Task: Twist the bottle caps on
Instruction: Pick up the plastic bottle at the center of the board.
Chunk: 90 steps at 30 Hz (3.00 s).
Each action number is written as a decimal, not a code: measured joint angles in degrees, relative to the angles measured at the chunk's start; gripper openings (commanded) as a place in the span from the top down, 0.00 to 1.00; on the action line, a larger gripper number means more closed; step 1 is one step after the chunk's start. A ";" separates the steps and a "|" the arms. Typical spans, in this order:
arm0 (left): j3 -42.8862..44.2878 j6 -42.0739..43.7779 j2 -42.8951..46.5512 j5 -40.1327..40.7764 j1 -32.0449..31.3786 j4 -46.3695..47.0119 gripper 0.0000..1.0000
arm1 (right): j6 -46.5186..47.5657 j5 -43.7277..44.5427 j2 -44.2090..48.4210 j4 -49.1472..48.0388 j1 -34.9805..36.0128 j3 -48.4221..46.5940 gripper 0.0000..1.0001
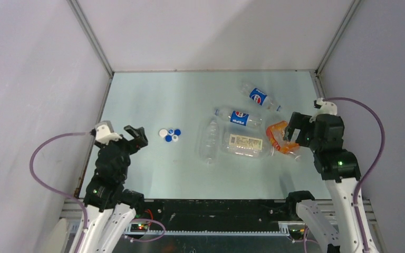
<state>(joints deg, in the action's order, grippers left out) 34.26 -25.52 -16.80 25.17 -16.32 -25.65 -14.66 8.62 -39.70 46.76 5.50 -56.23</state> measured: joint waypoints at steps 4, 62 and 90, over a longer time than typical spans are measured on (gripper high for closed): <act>0.90 -1.40 -5.68 -2.82 0.00 -2.75 0.00 | -1.68 -3.34 -3.69 2.36 0.11 -0.61 0.00; -0.61 -1.40 -15.02 -8.85 0.00 -6.60 0.00 | -46.34 13.90 -70.66 -6.27 51.84 -23.19 0.21; 5.07 -1.42 -29.90 -12.22 0.00 -9.07 0.00 | -19.04 -0.02 -69.57 -8.68 57.33 -19.02 0.44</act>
<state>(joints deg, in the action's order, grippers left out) 39.33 -26.94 -46.70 12.95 -16.32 -34.72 -33.69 8.60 -109.27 38.09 62.83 -75.24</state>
